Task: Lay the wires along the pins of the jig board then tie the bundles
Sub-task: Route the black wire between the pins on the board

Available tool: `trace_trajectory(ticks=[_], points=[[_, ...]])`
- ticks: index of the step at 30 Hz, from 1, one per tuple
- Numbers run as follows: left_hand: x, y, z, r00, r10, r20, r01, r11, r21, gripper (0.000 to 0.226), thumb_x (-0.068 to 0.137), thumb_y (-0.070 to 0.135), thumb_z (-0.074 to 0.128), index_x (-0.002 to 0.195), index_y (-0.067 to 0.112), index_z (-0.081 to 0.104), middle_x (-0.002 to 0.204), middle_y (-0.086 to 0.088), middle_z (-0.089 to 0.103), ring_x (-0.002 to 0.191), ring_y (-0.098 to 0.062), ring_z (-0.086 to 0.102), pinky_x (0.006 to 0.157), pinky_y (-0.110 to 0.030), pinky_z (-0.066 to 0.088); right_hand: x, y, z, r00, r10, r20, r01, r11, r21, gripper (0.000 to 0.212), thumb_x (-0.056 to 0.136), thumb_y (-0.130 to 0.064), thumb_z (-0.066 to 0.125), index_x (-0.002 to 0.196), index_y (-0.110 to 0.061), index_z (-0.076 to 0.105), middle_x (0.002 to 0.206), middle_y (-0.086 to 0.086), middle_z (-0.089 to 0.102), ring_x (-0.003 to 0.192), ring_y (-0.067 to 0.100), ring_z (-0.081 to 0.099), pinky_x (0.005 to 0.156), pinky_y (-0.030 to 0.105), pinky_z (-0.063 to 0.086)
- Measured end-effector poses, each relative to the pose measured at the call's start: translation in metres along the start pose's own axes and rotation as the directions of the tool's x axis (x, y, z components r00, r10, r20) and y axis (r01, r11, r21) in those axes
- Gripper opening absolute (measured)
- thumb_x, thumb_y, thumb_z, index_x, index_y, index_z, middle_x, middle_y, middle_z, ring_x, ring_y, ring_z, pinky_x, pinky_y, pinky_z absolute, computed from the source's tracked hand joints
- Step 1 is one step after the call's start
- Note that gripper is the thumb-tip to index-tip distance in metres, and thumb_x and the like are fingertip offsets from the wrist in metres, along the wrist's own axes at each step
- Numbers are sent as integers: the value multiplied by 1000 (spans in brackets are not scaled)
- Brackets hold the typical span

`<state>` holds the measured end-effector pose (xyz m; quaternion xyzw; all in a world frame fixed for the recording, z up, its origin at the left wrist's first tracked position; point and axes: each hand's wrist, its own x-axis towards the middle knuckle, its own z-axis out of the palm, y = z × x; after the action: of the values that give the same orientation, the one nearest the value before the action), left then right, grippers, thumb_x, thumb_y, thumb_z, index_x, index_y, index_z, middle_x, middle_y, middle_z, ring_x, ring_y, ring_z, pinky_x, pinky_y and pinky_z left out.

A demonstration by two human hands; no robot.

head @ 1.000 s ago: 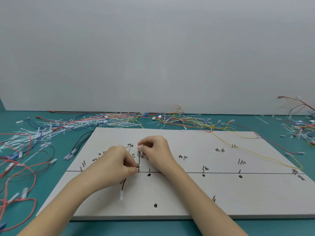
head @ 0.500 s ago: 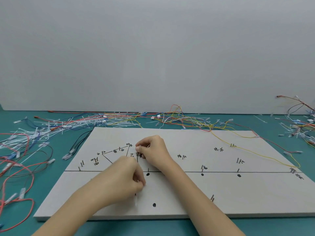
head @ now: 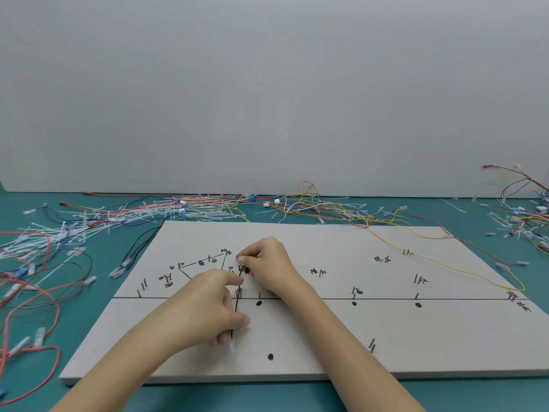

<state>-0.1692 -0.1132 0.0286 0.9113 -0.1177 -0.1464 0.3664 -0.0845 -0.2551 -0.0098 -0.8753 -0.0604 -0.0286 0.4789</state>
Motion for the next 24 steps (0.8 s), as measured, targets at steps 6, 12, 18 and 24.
trace_trajectory(ticks=[6, 12, 18, 24], points=[[1, -4, -4, 997, -41, 64, 49, 990, -133, 58, 83, 12, 72, 135, 11, 47, 52, -1, 63, 45, -14, 58, 48, -21, 47, -1, -2, -3, 999, 22, -27, -23, 1000, -13, 10, 84, -12, 70, 89, -11, 79, 91, 3, 75, 79, 12, 64, 73, 23, 50], [3, -8, 1, 988, -55, 143, 74, 989, -127, 70, 78, 10, 75, 138, 19, 40, 58, 0, 66, 48, -15, 62, 51, -22, 48, -2, -3, -5, 999, 24, -41, -26, 999, -41, 8, 83, -13, 71, 86, -10, 79, 89, 2, 75, 76, 11, 62, 75, 24, 51], [7, -11, -2, 971, -82, 223, 133, 965, -228, 71, 74, 9, 81, 130, 23, 38, 60, -4, 67, 50, -20, 63, 48, -22, 48, -4, -4, -9, 999, 45, -16, -45, 999, -20, 10, 85, -12, 69, 90, -10, 77, 64, -7, 61, 58, 5, 51, 68, 22, 44], [6, -12, -7, 955, -76, 286, 167, 937, -308, 72, 76, 7, 80, 130, 23, 36, 63, -5, 68, 58, -22, 68, 51, -22, 51, -8, -5, -10, 998, 53, -14, -52, 998, 38, 13, 84, -7, 69, 95, -8, 75, 74, 1, 64, 62, 8, 54, 67, 18, 44]])
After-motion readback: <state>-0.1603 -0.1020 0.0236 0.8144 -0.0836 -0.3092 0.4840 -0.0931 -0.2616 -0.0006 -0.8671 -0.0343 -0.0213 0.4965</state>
